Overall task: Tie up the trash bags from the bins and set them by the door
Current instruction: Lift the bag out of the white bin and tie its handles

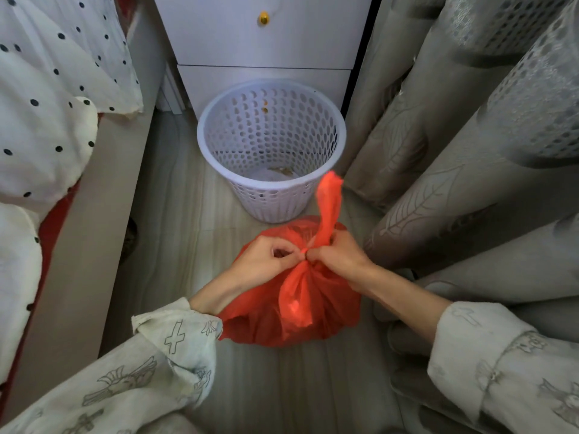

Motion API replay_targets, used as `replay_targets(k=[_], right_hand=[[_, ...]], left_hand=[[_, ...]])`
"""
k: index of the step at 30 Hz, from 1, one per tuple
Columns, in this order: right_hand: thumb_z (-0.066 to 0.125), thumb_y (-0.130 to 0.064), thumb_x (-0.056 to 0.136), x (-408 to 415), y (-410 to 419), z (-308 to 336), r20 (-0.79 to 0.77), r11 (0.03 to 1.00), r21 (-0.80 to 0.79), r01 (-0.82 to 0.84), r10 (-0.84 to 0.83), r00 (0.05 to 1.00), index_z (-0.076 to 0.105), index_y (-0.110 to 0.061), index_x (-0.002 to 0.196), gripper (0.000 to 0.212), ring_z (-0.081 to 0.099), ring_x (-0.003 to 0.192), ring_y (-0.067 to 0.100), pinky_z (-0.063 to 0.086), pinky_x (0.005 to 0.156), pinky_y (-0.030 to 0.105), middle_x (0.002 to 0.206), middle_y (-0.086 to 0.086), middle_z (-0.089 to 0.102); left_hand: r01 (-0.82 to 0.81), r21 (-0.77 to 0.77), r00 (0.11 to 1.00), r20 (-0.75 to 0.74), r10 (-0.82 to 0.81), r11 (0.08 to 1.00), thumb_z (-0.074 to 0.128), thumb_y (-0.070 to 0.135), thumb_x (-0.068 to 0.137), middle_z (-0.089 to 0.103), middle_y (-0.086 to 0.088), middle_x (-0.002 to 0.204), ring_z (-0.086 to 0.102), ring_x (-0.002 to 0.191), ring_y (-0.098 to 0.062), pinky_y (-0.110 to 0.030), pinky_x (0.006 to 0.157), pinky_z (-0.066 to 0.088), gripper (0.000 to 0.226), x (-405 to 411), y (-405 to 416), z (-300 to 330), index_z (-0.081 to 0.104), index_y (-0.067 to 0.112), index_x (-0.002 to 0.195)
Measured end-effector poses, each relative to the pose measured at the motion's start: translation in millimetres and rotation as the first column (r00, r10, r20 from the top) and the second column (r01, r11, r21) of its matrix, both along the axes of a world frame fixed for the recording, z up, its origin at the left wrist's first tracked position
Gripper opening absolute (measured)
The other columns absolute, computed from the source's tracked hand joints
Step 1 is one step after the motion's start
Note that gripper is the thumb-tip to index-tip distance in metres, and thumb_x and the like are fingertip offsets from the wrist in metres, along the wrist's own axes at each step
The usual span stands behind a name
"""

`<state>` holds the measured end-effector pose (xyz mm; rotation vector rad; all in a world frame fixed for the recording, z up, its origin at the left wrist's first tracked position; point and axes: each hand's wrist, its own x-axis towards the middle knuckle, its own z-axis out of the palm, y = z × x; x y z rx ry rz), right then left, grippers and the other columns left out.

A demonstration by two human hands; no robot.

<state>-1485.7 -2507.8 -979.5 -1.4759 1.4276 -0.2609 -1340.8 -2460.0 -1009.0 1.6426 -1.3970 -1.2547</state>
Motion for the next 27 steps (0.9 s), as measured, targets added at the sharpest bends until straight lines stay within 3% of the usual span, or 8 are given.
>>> replay_targets(k=[3,8,11,13,15,19,23,27], right_hand=[[0.063,0.000,0.070,-0.4,0.6,2.7,0.134,0.916,0.369,0.157,-0.220,0.966,0.065,-0.018,0.070,0.018,0.051,0.048,0.008,0.033,0.045,0.019,0.054,-0.002,0.061],[0.056,0.001,0.080,0.9,4.0,4.8,0.283,0.857,0.474,0.201,-0.365,0.887,0.065,-0.020,0.077,0.023,0.051,0.060,0.004,0.028,0.052,0.020,0.058,-0.011,0.064],[0.055,0.004,0.080,-0.7,7.3,3.3,0.360,0.884,0.428,0.189,-0.359,0.861,0.066,-0.021,0.083,0.028,0.055,0.068,0.006,0.035,0.056,0.018,0.075,-0.006,0.067],[0.052,0.009,0.081,-3.2,7.7,3.5,0.413,0.897,0.406,0.174,-0.350,0.841,0.066,-0.017,0.089,0.030,0.059,0.074,0.009,0.043,0.060,0.015,0.086,-0.001,0.067],[0.050,0.014,0.080,-4.2,8.7,5.5,0.441,0.911,0.379,0.159,-0.329,0.835,0.065,-0.011,0.093,0.032,0.061,0.072,0.007,0.047,0.058,0.010,0.086,0.002,0.066],[0.049,0.018,0.078,-3.1,9.0,8.3,0.414,0.958,0.262,0.119,-0.222,0.883,0.060,-0.015,0.080,0.035,0.060,0.060,0.003,0.044,0.053,0.010,0.078,0.001,0.064],[0.059,0.016,0.070,-5.2,3.3,6.4,0.339,0.989,0.051,0.140,-0.149,0.929,0.054,-0.021,0.076,0.038,0.057,0.067,0.011,0.047,0.069,0.026,0.073,-0.001,0.060],[0.071,-0.004,0.069,-8.2,-1.9,7.9,0.077,0.978,-0.209,0.021,-0.005,0.997,0.058,-0.026,0.058,0.028,0.061,0.074,0.011,0.050,0.081,0.033,0.066,-0.012,0.061]], left_hand=[[-0.028,0.025,1.000,0.010,0.028,0.999,0.072,0.012,0.075,0.052,0.010,0.055,0.041,0.042,0.004,-0.010,0.048,0.032,0.018,-2.4,1.2,-0.2,0.061,0.022,0.065],[-0.158,-0.010,0.983,0.094,0.159,0.987,0.072,0.017,0.072,0.053,0.007,0.052,0.042,0.045,-0.001,-0.026,0.056,0.037,0.027,-5.4,-0.2,-3.2,0.056,0.027,0.053],[-0.166,0.051,0.986,-0.007,0.167,0.985,0.069,0.013,0.075,0.060,0.000,0.061,0.051,0.060,-0.008,-0.026,0.065,0.041,0.024,-6.9,1.3,5.8,0.062,0.027,0.058],[-0.151,0.105,0.985,-0.064,0.158,0.983,0.060,0.006,0.082,0.062,0.004,0.062,0.052,0.055,0.003,-0.011,0.060,0.040,0.019,-7.6,2.7,13.8,0.068,0.018,0.069],[-0.140,0.129,0.980,-0.124,0.156,0.982,0.057,0.004,0.085,0.061,0.006,0.061,0.051,0.047,0.007,-0.003,0.052,0.037,0.012,-6.4,2.9,17.1,0.068,0.007,0.081],[-0.129,0.123,0.966,-0.210,0.153,0.984,0.062,0.000,0.082,0.061,0.007,0.054,0.054,0.046,0.005,-0.006,0.050,0.041,0.012,-2.3,4.0,17.2,0.058,0.009,0.088],[-0.054,0.046,0.995,-0.084,0.058,0.997,0.063,0.001,0.081,0.053,0.007,0.059,0.045,0.047,0.004,-0.007,0.051,0.035,0.014,-6.7,1.2,18.4,0.062,0.015,0.080],[-0.039,-0.063,0.985,0.168,0.049,0.997,0.067,0.008,0.077,0.051,0.010,0.058,0.047,0.048,0.000,-0.009,0.054,0.035,0.014,-7.2,-2.0,21.8,0.059,0.019,0.072]])
